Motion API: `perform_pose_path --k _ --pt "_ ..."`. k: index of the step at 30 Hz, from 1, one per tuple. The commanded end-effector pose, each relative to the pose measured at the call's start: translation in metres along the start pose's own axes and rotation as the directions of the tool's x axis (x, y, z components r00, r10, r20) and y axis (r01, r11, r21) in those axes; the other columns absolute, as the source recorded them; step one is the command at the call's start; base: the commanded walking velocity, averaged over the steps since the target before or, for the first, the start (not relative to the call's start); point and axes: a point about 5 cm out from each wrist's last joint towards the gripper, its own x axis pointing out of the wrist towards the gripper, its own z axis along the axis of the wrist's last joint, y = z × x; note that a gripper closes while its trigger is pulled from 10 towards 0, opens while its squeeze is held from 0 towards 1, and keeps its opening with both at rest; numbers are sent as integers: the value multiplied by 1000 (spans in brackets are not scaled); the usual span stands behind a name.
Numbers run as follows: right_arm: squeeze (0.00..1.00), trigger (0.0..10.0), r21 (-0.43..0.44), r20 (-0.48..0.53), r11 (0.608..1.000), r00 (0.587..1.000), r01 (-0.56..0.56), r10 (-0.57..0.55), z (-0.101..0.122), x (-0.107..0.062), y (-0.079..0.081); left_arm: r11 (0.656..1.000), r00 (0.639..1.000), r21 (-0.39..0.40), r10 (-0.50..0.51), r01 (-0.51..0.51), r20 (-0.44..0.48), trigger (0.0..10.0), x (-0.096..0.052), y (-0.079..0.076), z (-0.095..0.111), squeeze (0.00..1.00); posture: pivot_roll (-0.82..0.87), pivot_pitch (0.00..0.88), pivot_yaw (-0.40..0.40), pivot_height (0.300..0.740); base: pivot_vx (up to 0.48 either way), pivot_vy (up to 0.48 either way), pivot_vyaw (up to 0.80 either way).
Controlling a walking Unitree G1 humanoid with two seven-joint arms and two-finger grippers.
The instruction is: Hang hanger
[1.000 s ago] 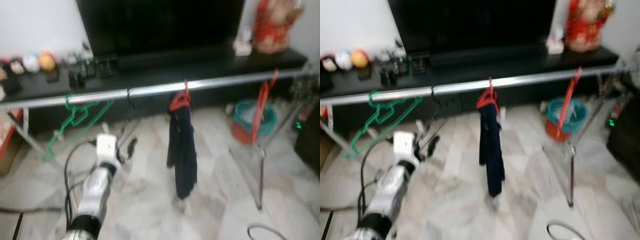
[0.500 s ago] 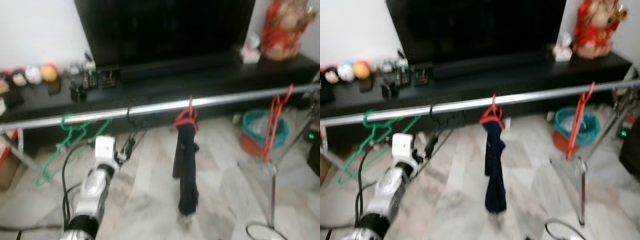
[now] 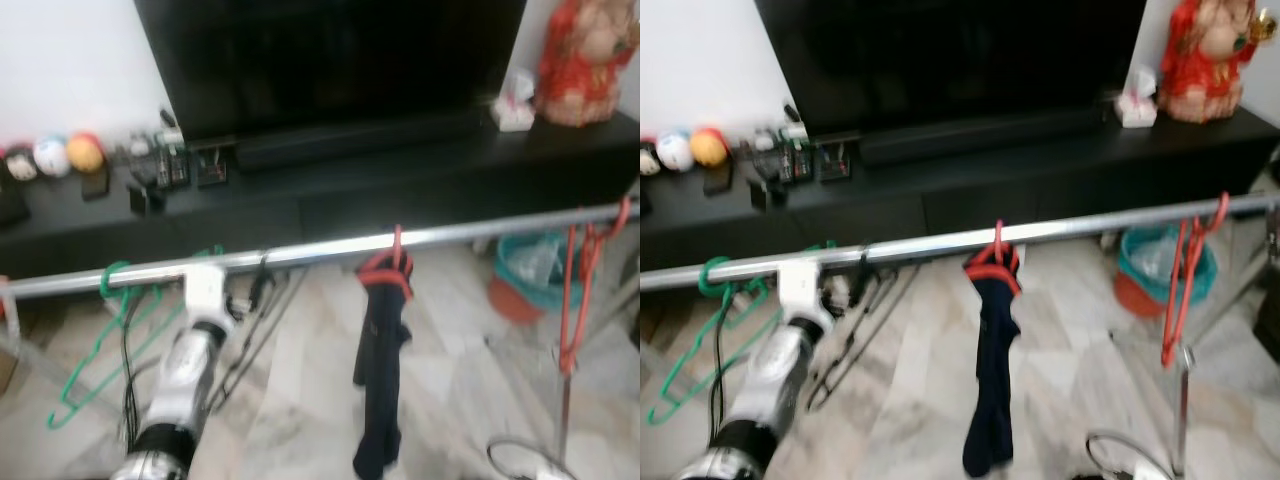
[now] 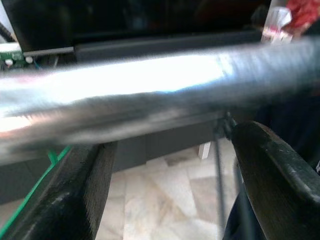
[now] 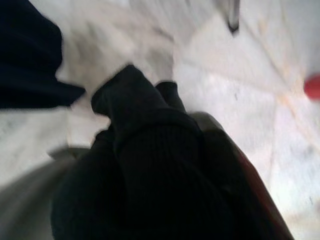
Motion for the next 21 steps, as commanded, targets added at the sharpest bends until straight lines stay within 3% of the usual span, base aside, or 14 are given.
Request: perform_pose_path --k 1,14,16,19,21 --pt "0 10000 6 -3 1000 1000 -5 5 -2 0 3 1000 999 1 21 -21 -40 10000 -8 13 -6 0 -85 0 40 740 0 0 0" --pt "0 10000 1 -5 1000 1000 -9 9 -1 0 4 1000 996 29 2 1 -90 10000 -17 23 -11 0 -73 0 41 740 0 0 0" --pt "0 10000 2 -5 1000 1000 -9 9 -1 0 4 999 994 24 -34 37 -101 10000 -17 21 -11 0 -71 0 43 740 0 0 0" --pt "0 10000 4 -5 1000 1000 -10 10 0 0 5 978 967 16 -203 208 -151 10000 -17 4 -10 0 -67 0 45 740 0 0 0" --pt "0 10000 4 -5 1000 1000 -11 11 0 0 5 972 960 13 -230 235 -161 10000 -16 1 -11 0 -67 0 45 740 0 0 0"
